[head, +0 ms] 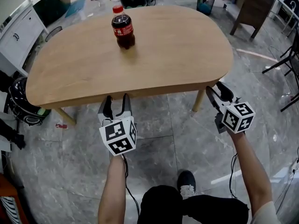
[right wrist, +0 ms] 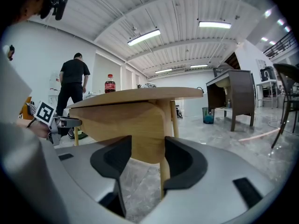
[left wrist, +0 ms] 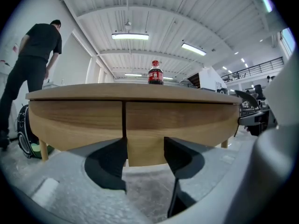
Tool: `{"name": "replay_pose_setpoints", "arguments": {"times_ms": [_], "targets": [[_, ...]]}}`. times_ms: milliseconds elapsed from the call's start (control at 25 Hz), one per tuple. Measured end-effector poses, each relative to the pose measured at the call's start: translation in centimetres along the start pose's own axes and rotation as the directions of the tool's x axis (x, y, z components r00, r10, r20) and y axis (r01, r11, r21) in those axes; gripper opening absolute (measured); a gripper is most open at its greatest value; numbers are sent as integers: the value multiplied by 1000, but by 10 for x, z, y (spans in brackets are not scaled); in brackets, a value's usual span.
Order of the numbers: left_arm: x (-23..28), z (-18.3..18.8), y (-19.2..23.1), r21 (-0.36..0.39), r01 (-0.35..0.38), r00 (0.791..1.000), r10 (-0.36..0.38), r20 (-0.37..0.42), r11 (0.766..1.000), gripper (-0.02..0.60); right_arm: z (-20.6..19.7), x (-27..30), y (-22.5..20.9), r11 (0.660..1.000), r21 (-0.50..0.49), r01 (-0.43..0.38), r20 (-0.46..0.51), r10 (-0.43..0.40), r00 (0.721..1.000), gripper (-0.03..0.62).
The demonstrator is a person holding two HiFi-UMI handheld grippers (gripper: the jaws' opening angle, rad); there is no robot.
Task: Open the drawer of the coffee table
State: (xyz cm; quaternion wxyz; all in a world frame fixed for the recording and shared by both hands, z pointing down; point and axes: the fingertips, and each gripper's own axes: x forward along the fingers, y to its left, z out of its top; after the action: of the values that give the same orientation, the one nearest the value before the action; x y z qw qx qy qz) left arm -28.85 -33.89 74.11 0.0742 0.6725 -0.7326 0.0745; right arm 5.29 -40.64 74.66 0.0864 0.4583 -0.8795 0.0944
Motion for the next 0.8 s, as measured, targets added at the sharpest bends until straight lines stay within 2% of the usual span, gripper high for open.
{"name": "replay_pose_setpoints", "arguments": {"times_ms": [200, 480, 800], "targets": [[4, -4, 3, -41, 7, 1000, -6, 20, 999, 235, 0, 2, 0, 999, -22, -24, -12, 24, 1000, 222], [3, -1, 2, -7, 14, 1000, -13, 19, 1000, 235, -6, 5, 1, 990, -136, -36, -49, 30, 998, 225], [4, -1, 1, 9, 23, 1000, -23, 13, 1000, 235, 0, 13, 0, 988, -146, -43, -40, 38, 998, 244]]}}
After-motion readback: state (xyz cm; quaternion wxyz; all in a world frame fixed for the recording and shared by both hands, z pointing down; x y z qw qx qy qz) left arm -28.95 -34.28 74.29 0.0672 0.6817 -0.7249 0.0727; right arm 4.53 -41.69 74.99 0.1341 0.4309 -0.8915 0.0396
